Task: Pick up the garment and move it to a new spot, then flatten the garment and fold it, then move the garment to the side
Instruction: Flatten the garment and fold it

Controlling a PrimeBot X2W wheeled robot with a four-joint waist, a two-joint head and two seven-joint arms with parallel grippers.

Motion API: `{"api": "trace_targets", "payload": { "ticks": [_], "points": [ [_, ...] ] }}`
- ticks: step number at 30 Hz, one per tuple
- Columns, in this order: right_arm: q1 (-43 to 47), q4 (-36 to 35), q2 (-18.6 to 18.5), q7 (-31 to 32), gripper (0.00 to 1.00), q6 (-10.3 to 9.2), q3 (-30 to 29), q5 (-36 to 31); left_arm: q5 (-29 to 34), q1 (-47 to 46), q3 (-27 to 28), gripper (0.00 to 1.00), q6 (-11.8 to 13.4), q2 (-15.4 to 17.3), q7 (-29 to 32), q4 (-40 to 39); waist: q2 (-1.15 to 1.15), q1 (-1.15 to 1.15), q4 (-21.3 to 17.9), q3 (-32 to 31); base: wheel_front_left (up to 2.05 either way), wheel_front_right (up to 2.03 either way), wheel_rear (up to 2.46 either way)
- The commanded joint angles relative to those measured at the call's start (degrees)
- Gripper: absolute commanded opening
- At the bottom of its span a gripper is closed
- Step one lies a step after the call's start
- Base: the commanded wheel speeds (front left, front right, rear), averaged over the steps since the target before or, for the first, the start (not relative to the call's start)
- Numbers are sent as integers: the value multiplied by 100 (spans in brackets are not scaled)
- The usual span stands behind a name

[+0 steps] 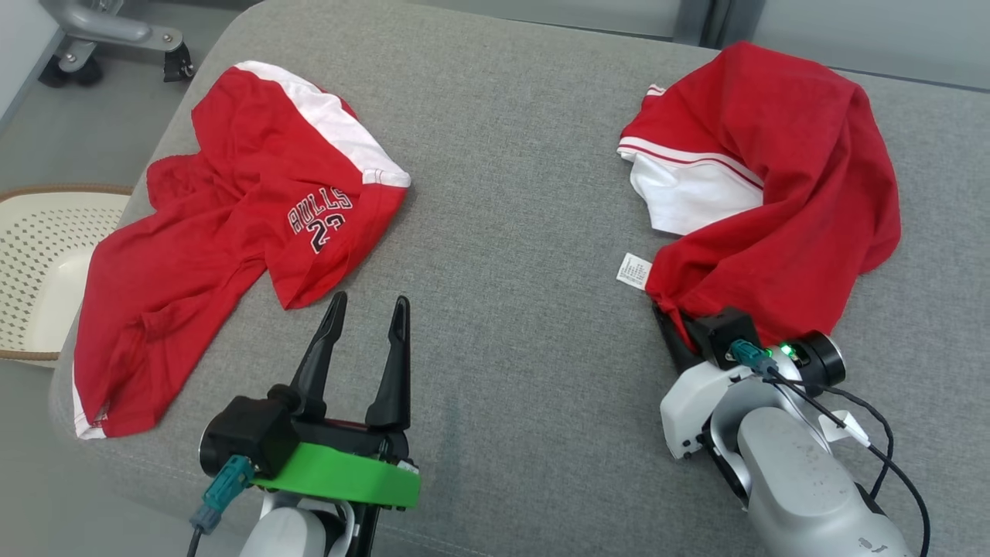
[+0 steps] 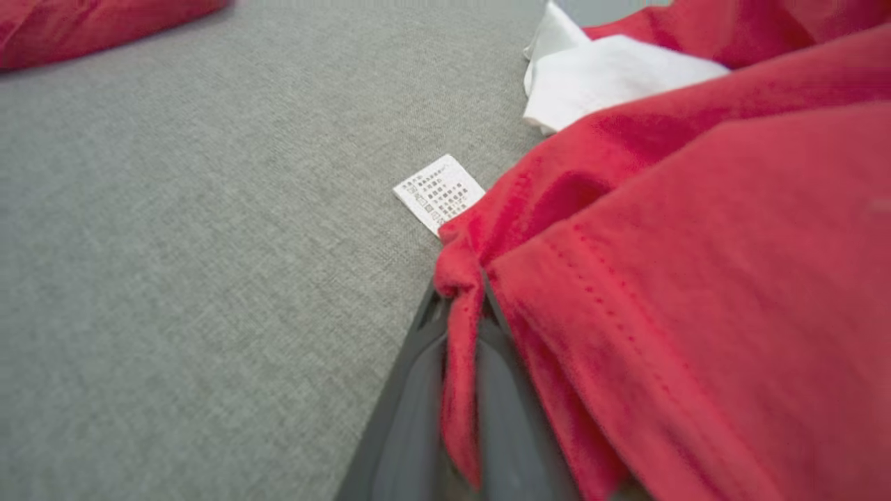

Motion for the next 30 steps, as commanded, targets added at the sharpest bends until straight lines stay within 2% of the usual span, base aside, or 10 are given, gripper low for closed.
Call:
{"api": "trace_targets", "payload": {
  "ticks": [1, 5, 10, 14, 17, 20, 24, 27, 30],
  "points": [
    [16, -17, -30, -17, 0, -9, 109, 90, 14, -51, 13, 100, -25, 5, 3, 10, 0, 0, -66, -75, 0, 0, 0],
    [-114, -525, -14, -78, 0, -10, 717, 692, 73, 13, 31, 100, -51, 5, 4, 48, 0, 0, -191, -233, 0, 0, 0],
    [-416, -1677, -20, -76, 0, -9, 1571, 1711, 165, 171, 28, 100, -65, 6, 4, 125, 0, 0, -363, -521, 0, 0, 0],
    [-825, -2684, -34, -78, 0, -9, 1624, 2249, 235, 295, 70, 100, -30, 7, 3, 145, 0, 0, -538, -731, 0, 0, 0],
    [-1071, -3203, -32, -77, 0, -10, 1312, 2543, 288, 387, 135, 100, -38, 7, 4, 152, 0, 0, -716, -839, 0, 0, 0],
    [-1257, -3323, -58, -2, 0, -9, 890, 2459, 311, 454, 159, 100, -66, 6, 3, 152, 0, 0, -900, -914, 0, 0, 0],
    [-1162, -3496, -490, 251, 0, -10, 12, 2194, 348, 512, 134, 100, -70, 6, 3, 123, 0, 0, -1115, -943, 0, 0, 0],
    [-834, -3521, -974, 562, 0, -10, -825, 1984, 358, 502, 70, 100, -89, 6, 4, 103, 0, 0, -1226, -902, 0, 0, 0],
    [-419, -3495, -1286, 833, 0, -9, -1609, 2017, 371, 480, 73, 100, -69, 7, 4, 77, 0, 0, -1319, -826, 0, 0, 0]
  ]
}}
